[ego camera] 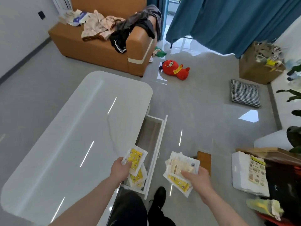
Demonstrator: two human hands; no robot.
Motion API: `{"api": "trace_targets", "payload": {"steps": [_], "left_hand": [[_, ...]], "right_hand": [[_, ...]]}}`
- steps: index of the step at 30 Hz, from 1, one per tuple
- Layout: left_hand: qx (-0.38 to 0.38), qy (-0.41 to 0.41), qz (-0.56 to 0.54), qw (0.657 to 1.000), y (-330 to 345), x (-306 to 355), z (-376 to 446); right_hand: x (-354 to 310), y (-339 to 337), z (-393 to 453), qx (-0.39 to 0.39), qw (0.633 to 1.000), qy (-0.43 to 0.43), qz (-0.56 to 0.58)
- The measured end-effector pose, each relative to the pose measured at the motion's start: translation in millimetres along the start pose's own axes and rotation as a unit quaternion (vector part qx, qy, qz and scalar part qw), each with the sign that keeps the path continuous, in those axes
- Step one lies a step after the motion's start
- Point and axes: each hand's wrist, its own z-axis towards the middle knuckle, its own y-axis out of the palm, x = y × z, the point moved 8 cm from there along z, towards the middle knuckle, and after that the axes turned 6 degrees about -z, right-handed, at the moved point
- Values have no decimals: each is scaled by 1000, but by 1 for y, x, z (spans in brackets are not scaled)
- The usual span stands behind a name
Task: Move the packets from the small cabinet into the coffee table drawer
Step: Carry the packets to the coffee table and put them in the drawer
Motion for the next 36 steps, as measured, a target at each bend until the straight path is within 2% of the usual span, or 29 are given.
{"api": "trace_targets", "payload": {"steps": [7, 13, 18, 24, 27, 31, 34, 36], "left_hand": [[43, -44, 31, 998, 52, -46, 109], [36, -48, 78, 995, 99, -101, 222], [35, -49, 78, 995, 141, -139, 282], [58, -54, 12, 997, 177, -162, 319], [46, -88, -8, 995, 191, -174, 333], [34, -128, 70, 989, 188, -191, 336], [15, -103, 158, 982, 182, -193, 332], [-12, -78, 166, 983, 183, -194, 331]], "right_hand": [[15, 31, 112, -10, 999, 23, -34], [58, 79, 209, -6, 999, 44, -22], [100, 109, 260, -9, 998, 58, -24], [135, 118, 291, -1, 996, 84, -25], [145, 116, 303, 1, 996, 90, -26], [151, 116, 313, 0, 994, 108, -19], [146, 117, 315, 2, 994, 108, -7], [142, 118, 317, 2, 995, 105, 3]]}}
